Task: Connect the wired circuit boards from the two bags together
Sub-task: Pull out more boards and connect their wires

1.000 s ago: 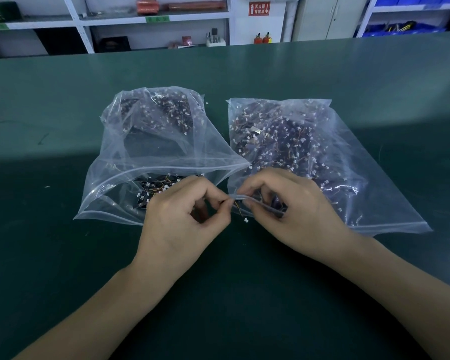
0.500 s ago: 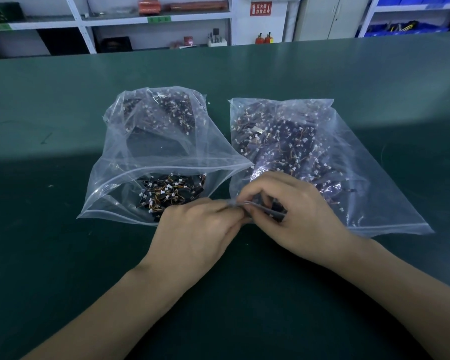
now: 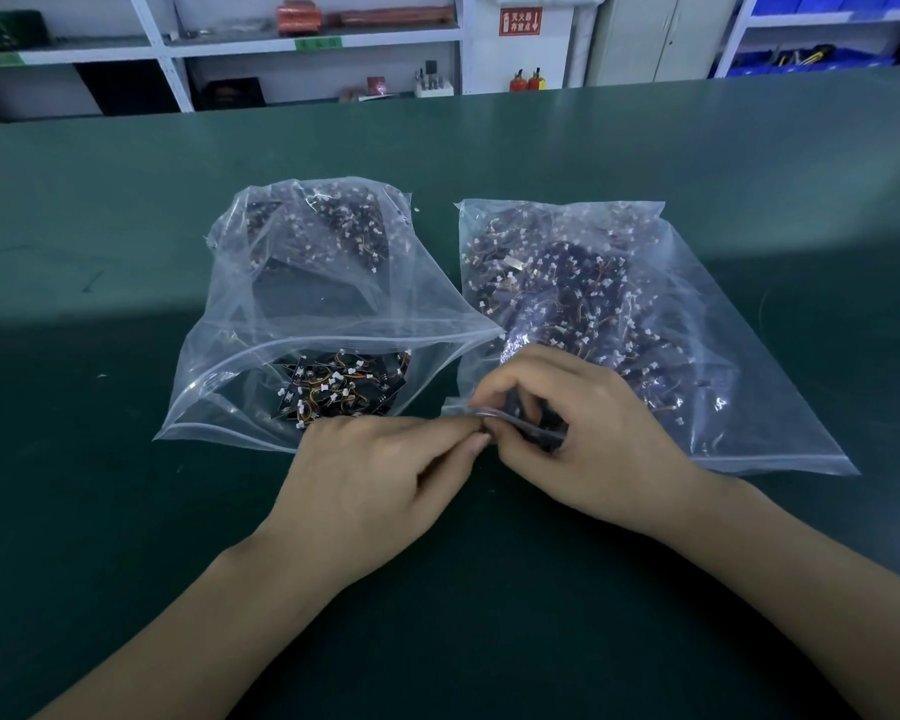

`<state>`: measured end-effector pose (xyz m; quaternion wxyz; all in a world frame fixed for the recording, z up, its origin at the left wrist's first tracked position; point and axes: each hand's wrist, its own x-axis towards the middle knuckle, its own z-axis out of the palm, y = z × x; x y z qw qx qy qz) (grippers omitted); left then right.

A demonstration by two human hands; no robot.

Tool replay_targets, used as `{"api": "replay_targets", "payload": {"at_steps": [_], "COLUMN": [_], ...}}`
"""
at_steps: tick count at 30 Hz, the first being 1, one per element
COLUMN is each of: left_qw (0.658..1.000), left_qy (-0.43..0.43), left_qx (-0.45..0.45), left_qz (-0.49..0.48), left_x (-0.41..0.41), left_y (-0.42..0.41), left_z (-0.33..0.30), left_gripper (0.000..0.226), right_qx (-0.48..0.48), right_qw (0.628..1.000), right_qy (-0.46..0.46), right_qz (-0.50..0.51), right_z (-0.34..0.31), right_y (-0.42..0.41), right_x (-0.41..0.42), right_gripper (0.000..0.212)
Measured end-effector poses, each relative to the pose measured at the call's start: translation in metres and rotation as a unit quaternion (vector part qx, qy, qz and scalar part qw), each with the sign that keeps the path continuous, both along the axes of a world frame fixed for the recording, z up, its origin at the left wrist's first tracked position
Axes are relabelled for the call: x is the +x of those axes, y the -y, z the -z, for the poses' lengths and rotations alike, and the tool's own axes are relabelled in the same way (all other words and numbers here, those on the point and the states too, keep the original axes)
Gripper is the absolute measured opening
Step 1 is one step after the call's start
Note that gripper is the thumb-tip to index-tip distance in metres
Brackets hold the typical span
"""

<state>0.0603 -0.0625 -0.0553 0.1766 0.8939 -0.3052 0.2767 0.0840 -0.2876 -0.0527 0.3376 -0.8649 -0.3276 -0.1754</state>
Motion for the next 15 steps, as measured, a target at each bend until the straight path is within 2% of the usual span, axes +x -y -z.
{"api": "replay_targets", "payload": {"at_steps": [3, 5, 8, 11, 15], "left_qw": [0.996, 0.992, 0.987, 0.981, 0.983], "left_qy": [-0.037, -0.041, -0.043, -0.059, -0.023], "left_qx": [-0.064, -0.057, -0.027, -0.025, -0.034], "left_qz": [-0.048, -0.104, -0.153, -0.181, -0.179], "left_x": [0.004, 0.008, 0.012, 0.014, 0.017], "left_y": [-0.006, -0.012, -0.023, -0.030, -0.034], "left_z": [-0.002, -0.005, -0.006, -0.006, -0.008], "left_gripper": [0.028, 0.033, 0.029, 0.027, 0.017], "right_qx": [-0.020, -0.033, -0.054, -0.061, -0.053], "right_qw": [1.000, 0.999, 0.998, 0.997, 0.997], "right_qy": [-0.001, -0.006, -0.019, -0.023, -0.018], "right_qz": [0.001, 0.009, 0.024, 0.033, 0.052], "right_z": [0.001, 0.002, 0.004, 0.005, 0.005], "right_y": [-0.001, 0.000, 0.001, 0.000, 0.000], "right_x": [0.000, 0.001, 0.002, 0.001, 0.001], "right_gripper": [0.020, 0.023, 0.025, 0.027, 0.035]}}
